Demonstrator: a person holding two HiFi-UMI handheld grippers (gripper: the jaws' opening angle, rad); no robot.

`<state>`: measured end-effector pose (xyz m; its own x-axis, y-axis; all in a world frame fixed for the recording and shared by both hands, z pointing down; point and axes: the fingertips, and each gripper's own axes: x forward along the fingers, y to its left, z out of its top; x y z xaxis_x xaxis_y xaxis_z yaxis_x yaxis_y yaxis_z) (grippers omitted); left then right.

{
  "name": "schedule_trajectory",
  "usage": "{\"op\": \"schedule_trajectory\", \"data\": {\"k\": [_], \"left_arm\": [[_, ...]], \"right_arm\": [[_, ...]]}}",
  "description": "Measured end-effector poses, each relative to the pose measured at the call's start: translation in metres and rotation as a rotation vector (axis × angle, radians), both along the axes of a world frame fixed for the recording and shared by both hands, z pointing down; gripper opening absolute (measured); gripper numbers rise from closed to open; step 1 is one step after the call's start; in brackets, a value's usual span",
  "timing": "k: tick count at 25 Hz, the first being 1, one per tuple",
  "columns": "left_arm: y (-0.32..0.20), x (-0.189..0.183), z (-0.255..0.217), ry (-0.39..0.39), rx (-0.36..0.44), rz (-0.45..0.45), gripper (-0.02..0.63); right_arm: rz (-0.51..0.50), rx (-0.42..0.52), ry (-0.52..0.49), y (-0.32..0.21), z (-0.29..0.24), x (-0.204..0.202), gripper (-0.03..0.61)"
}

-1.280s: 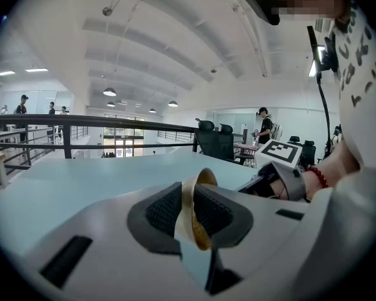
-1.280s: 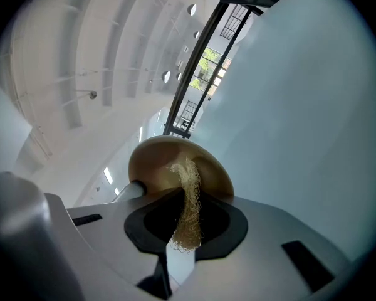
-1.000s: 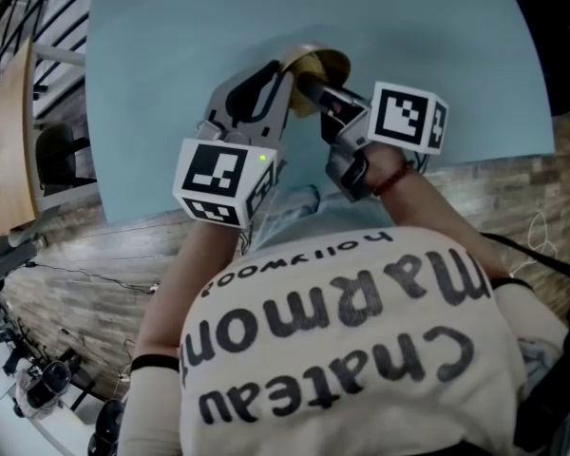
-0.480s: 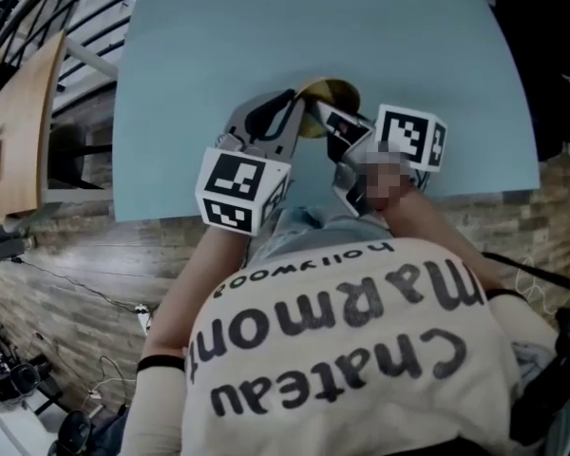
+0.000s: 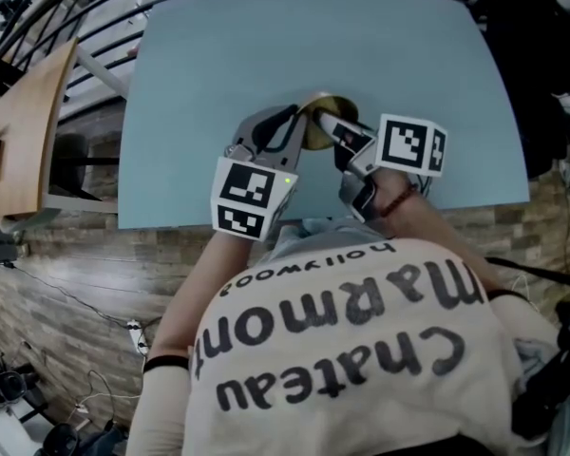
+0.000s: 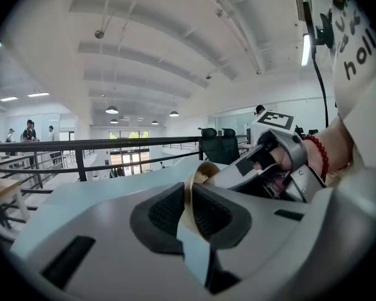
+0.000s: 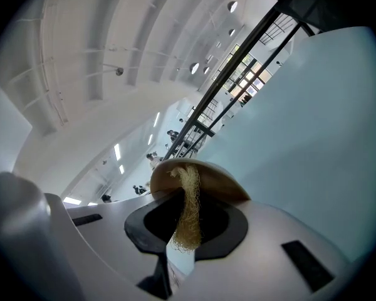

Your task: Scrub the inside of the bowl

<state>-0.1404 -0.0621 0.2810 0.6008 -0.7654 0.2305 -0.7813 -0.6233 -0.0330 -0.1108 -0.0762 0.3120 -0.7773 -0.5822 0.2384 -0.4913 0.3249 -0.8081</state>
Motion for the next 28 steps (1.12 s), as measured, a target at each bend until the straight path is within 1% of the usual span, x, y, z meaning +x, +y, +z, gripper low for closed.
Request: {"op": "schedule_trajectory", "data": {"k": [7, 9, 12, 17, 20, 23, 28], "left_arm": [[0.003, -0.009, -0.003, -0.007, 0.036, -0.018, 0.038], [0.003, -0.012, -0.003, 0.006, 0.036, -0.028, 0.040], [0.004, -0.017, -0.004, 0.057, 0.012, -0.046, 0.043], [-0.003, -0.031, -0.002, 0.216, -0.070, -0.100, 0.048], [-0.006, -0.042, 0.001, 0.281, -0.101, -0.128, 0.048], [-0.009, -0.045, 0.001, 0.311, -0.113, -0.138, 0.048], [-0.011, -0.046, 0.002, 0.318, -0.121, -0.141, 0.046]], "right_arm": [[0.007, 0.009, 0.040, -0.002, 0.003, 0.002, 0.061], [0.009, 0.005, 0.066, -0.003, 0.005, 0.003, 0.061], [-0.003, 0.012, 0.093, -0.003, 0.007, 0.003, 0.061], [-0.008, 0.010, 0.133, -0.004, 0.014, 0.005, 0.061], [-0.018, 0.004, 0.148, -0.003, 0.017, 0.000, 0.061], [-0.036, -0.011, 0.153, -0.001, 0.021, -0.005, 0.061], [-0.062, -0.044, 0.147, 0.002, 0.026, -0.014, 0.061]]}}
